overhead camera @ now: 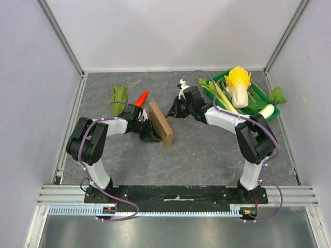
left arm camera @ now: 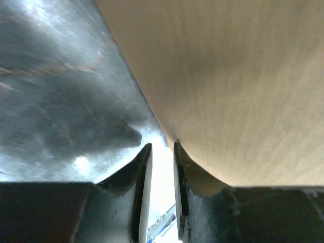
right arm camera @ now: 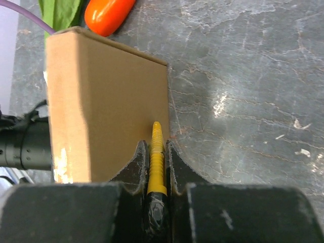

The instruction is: Unpack the express box

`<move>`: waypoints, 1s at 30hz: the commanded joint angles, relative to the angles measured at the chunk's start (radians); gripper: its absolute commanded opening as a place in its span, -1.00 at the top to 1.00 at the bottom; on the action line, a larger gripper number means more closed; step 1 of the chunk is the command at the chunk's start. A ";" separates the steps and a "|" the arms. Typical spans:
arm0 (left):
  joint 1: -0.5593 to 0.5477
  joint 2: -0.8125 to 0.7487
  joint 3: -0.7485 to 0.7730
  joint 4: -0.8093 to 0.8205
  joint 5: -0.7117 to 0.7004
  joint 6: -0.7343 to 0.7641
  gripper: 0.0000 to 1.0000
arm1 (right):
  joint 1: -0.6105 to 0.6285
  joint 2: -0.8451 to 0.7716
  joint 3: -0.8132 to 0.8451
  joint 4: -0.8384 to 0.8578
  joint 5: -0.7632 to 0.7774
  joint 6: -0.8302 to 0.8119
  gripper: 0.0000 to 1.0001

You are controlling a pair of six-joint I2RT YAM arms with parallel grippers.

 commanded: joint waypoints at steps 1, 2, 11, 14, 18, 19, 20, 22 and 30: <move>-0.049 -0.062 -0.019 0.058 -0.013 -0.023 0.39 | 0.004 0.020 0.046 0.094 -0.088 0.038 1.00; -0.058 -0.067 -0.024 0.065 -0.010 -0.019 0.37 | 0.002 0.026 0.042 0.103 -0.101 0.049 1.00; -0.070 -0.123 -0.050 0.076 -0.027 -0.002 0.31 | 0.006 0.043 0.046 0.132 -0.181 0.032 1.00; -0.070 -0.168 -0.051 0.035 -0.083 -0.002 0.31 | 0.006 0.035 0.061 0.120 -0.190 0.020 1.00; -0.070 -0.234 -0.051 -0.001 -0.167 -0.003 0.31 | 0.006 0.021 0.072 0.100 -0.182 0.007 1.00; -0.070 -0.263 -0.053 -0.007 -0.184 -0.006 0.31 | 0.004 0.020 0.075 0.092 -0.178 0.000 1.00; -0.070 -0.275 -0.057 -0.019 -0.200 -0.009 0.31 | 0.006 0.018 0.077 0.088 -0.176 -0.003 1.00; -0.070 -0.303 -0.062 -0.028 -0.249 -0.017 0.31 | 0.007 0.015 0.080 0.080 -0.175 -0.006 1.00; -0.070 -0.430 -0.065 -0.082 -0.407 -0.009 0.31 | 0.030 0.008 0.081 0.066 -0.188 -0.016 1.00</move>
